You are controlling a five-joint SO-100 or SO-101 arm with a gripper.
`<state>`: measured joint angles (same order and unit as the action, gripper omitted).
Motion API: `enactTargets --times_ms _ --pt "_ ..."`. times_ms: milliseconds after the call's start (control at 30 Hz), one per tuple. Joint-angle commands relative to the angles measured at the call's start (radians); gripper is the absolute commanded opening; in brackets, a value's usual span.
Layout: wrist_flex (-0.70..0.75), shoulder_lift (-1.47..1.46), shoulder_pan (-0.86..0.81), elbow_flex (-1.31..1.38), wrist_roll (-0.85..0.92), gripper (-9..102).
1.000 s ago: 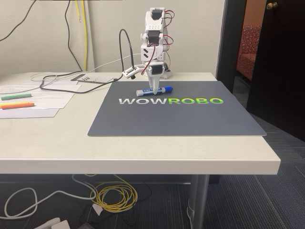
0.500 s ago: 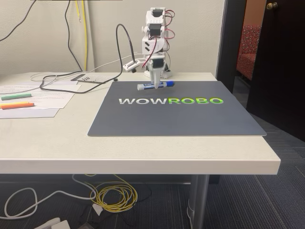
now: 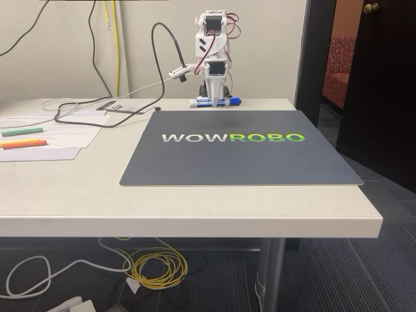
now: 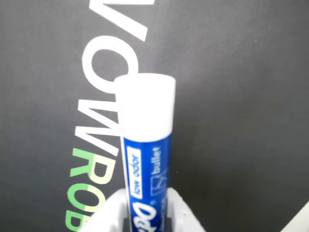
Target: Pick up the blue marker.
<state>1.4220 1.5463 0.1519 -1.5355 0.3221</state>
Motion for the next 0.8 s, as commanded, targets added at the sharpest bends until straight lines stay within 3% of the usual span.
enactTargets --times_ms 0,767 --pt "0.011 0.101 0.015 0.051 -0.035 1" --pt "-0.098 0.307 0.130 0.040 -0.215 1"
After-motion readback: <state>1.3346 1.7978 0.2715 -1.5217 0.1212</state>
